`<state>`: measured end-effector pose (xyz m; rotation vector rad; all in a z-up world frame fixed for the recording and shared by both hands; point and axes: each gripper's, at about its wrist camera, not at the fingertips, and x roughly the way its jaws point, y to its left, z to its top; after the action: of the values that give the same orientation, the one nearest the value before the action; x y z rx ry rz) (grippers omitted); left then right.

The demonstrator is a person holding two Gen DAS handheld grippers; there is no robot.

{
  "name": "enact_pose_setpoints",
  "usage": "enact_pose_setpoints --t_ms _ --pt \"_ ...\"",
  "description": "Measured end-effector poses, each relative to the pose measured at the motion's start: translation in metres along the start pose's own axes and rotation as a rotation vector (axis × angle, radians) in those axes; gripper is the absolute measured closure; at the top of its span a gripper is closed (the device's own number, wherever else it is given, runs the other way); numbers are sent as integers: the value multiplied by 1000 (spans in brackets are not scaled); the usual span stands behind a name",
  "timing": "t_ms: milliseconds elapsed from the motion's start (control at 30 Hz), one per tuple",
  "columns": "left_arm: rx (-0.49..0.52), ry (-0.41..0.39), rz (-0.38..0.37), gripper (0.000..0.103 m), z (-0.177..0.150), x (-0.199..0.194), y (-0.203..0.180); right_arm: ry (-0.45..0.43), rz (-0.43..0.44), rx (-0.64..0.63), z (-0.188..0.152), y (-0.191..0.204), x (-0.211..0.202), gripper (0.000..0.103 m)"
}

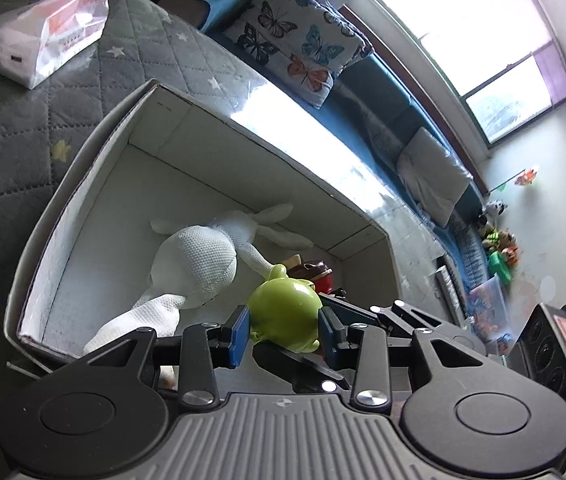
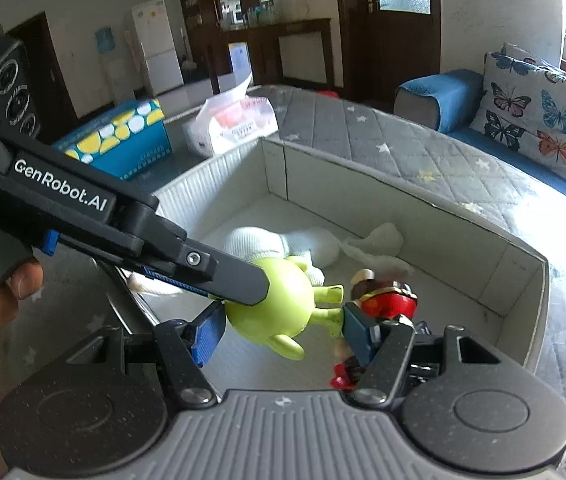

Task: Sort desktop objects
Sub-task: 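Carry the green alien toy into the white box and open the left tool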

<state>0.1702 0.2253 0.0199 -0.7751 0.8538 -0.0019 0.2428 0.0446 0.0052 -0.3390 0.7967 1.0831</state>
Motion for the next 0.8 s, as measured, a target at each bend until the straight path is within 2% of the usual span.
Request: enact_pose_setpoints --t_ms 333,800 --pt "12 26 34 63 4 11 2 69 -15 -54 9 0 19 37" --pt "9 17 17 63 3 6 3 50 -9 -35 7 -2 14 36"
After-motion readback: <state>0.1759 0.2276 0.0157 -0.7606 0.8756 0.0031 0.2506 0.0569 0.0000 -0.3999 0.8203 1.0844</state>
